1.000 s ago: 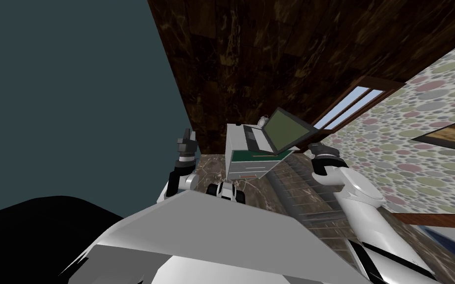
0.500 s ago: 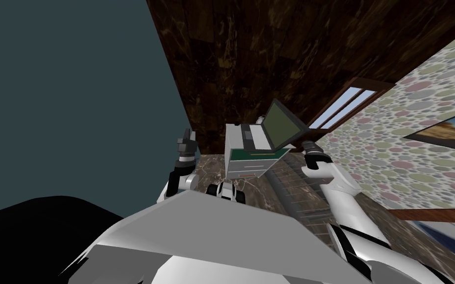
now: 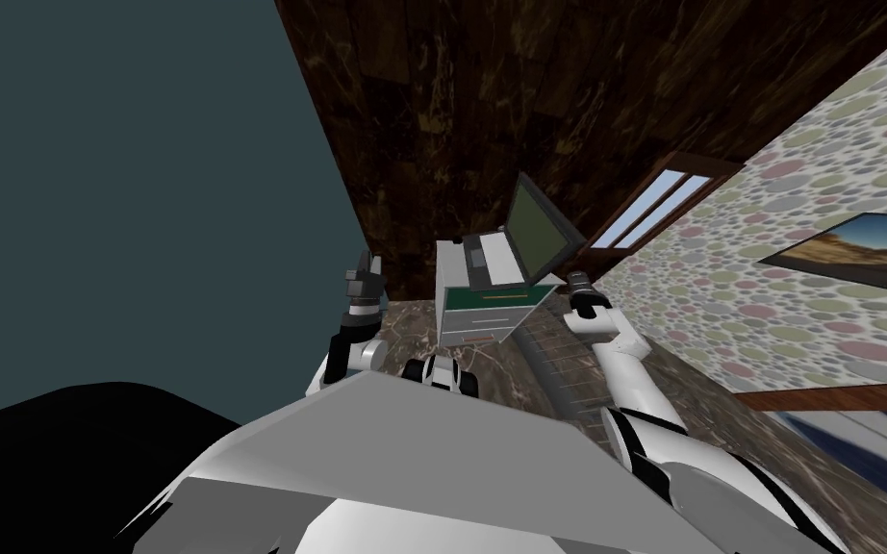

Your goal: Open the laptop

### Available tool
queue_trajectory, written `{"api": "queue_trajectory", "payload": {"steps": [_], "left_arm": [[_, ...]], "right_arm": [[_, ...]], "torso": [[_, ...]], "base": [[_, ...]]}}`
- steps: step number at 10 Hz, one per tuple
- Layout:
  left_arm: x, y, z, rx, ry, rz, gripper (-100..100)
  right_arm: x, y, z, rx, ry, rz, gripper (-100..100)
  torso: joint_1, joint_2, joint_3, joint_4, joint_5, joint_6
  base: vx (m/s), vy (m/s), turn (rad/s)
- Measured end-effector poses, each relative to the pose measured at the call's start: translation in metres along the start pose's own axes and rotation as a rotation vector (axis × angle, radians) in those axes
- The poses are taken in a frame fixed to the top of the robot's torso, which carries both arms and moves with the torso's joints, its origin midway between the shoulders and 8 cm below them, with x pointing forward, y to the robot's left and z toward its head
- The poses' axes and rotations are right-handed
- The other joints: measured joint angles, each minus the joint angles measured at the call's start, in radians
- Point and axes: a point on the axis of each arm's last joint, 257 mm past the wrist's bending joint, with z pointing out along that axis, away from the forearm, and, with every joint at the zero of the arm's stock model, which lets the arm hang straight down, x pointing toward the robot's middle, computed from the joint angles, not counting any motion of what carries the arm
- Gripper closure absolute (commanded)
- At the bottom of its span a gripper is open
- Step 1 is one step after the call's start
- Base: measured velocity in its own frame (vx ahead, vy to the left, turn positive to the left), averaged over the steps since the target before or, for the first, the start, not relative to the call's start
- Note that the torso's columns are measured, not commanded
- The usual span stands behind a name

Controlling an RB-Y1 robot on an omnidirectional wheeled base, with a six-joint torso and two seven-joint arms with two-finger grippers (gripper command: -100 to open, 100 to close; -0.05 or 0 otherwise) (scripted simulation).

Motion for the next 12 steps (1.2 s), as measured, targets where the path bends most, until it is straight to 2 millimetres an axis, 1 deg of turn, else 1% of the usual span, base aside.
{"api": "queue_trajectory", "payload": {"steps": [1, 2, 3, 5, 6, 7, 8, 9, 10, 11, 12], "left_arm": [[0.0, 0.0, 0.0, 0.0, 0.0, 0.0, 0], [0.0, 0.0, 0.0, 0.0, 0.0, 0.0, 0], [0.0, 0.0, 0.0, 0.0, 0.0, 0.0, 0], [0.0, 0.0, 0.0, 0.0, 0.0, 0.0, 0], [0.0, 0.0, 0.0, 0.0, 0.0, 0.0, 0], [0.0, 0.0, 0.0, 0.0, 0.0, 0.0, 0], [0.0, 0.0, 0.0, 0.0, 0.0, 0.0, 0], [0.0, 0.0, 0.0, 0.0, 0.0, 0.0, 0], [0.0, 0.0, 0.0, 0.0, 0.0, 0.0, 0], [0.0, 0.0, 0.0, 0.0, 0.0, 0.0, 0], [0.0, 0.0, 0.0, 0.0, 0.0, 0.0, 0]], "right_arm": [[0.001, 0.006, 0.002, -0.006, 0.004, 0.064, 100], [0.002, 0.006, 0.003, -0.006, 0.01, 0.117, 100], [0.003, 0.006, 0.003, -0.006, 0.016, 0.157, 100], [0.051, 0.021, 0.01, 0.013, 0.087, 0.309, 100], [0.066, 0.029, 0.012, 0.015, 0.108, 0.399, 100], [0.073, 0.042, 0.014, 0.005, 0.119, 0.478, 100], [0.075, 0.049, 0.016, 0.002, 0.127, 0.543, 100], [0.076, 0.05, 0.017, 0.004, 0.135, 0.596, 100], [0.078, 0.051, 0.018, 0.008, 0.142, 0.635, 100], [0.108, 0.061, 0.015, 0.023, 0.183, 0.701, 100], [0.131, 0.072, 0.014, 0.04, 0.225, 0.773, 100]], "torso": [[0.0, -0.001, 0.0, 0.0, 0.0, 0.0], [-0.002, 0.0, 0.0, 0.0, -0.001, 0.0], [-0.003, 0.001, 0.001, 0.0, -0.001, 0.0], [-0.006, 0.005, 0.003, 0.001, -0.002, 0.0], [-0.003, 0.002, 0.001, 0.001, -0.001, 0.0], [0.0, 0.0, 0.0, 0.0, 0.0, 0.0], [0.0, -0.001, 0.0, 0.0, 0.0, 0.0], [-0.002, 0.0, 0.0, 0.0, -0.001, 0.0], [-0.003, 0.001, 0.001, 0.0, -0.001, 0.0], [-0.006, 0.004, 0.003, 0.001, -0.002, 0.001], [-0.005, 0.004, 0.003, 0.001, -0.002, 0.0]], "base": [[0.007, 0.011, -0.005], [0.008, 0.008, -0.002], [-0.055, -0.044, -0.181], [-0.056, -0.053, -0.043], [-0.011, -0.016, 0.016], [0.0, 0.0, 0.0], [0.009, 0.009, -0.003], [0.007, 0.008, -0.001], [-0.049, -0.045, -0.19], [-0.061, -0.057, -0.092], [-0.04, -0.04, 0.016]]}}
